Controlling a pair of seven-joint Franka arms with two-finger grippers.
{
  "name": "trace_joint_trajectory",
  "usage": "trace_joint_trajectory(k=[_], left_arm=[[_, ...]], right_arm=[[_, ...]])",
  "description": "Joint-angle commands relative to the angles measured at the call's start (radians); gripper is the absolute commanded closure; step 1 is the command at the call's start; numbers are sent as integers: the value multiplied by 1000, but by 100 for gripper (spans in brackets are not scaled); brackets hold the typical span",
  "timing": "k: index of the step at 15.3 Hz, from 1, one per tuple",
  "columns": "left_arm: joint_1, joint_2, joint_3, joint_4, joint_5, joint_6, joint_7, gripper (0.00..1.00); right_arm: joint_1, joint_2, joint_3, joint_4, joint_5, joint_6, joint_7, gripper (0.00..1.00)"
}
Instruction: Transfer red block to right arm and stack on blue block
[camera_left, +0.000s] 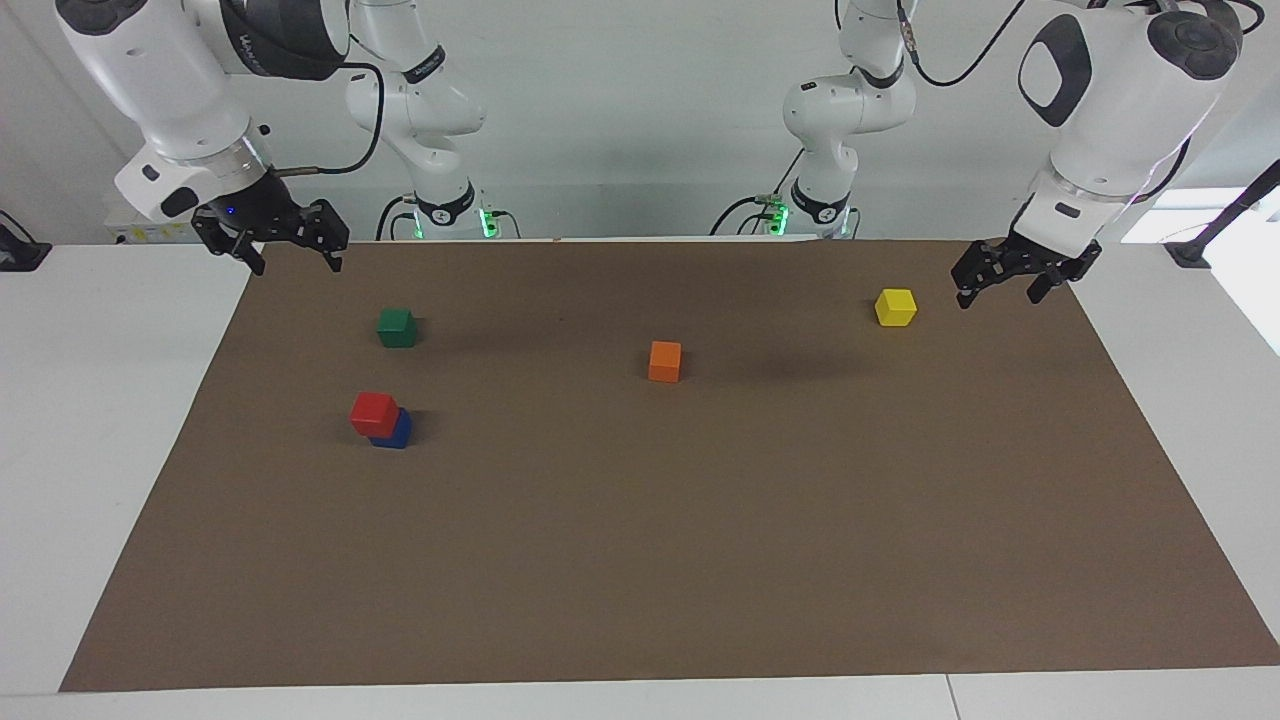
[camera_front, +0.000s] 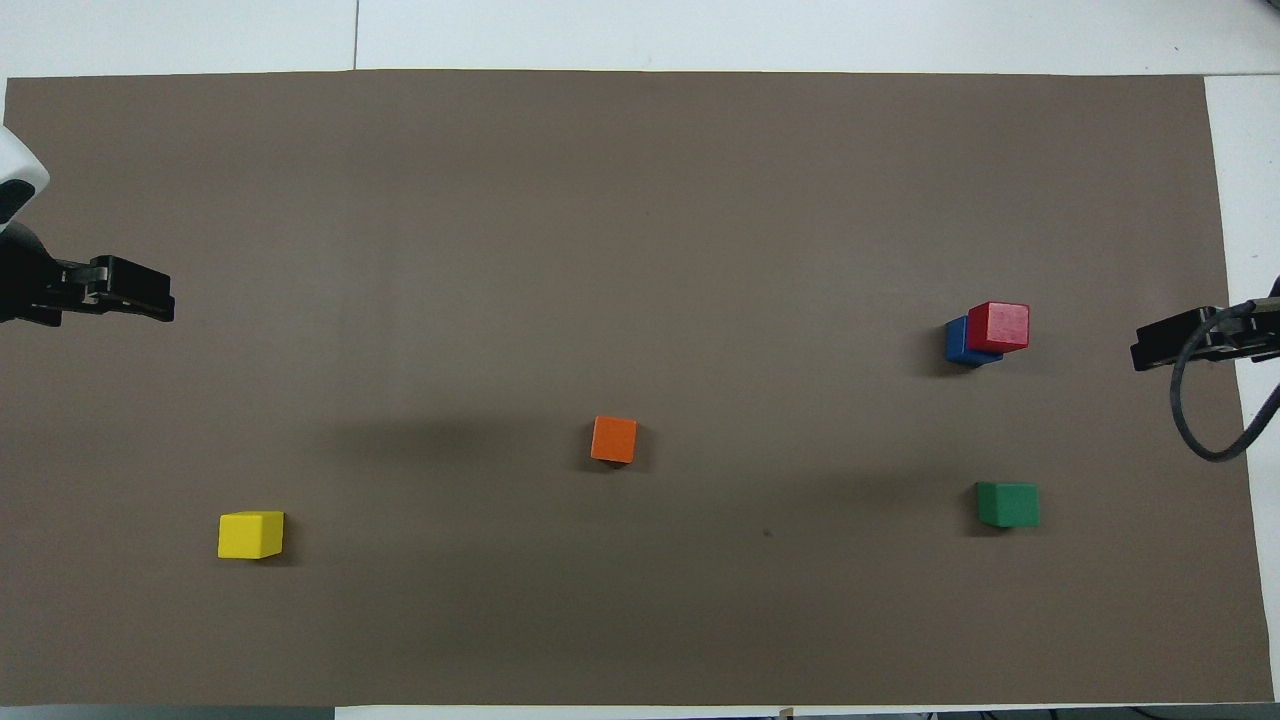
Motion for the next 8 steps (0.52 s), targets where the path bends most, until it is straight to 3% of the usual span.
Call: trace_joint_trajectory(k=[1, 8], left_arm=[[2, -12, 2, -12, 12, -5, 16, 0], [2, -12, 2, -12, 12, -5, 16, 0]], right_arm=[[-12, 14, 16, 22, -25, 16, -9, 0], [-14, 11, 16, 22, -19, 5, -12, 0]])
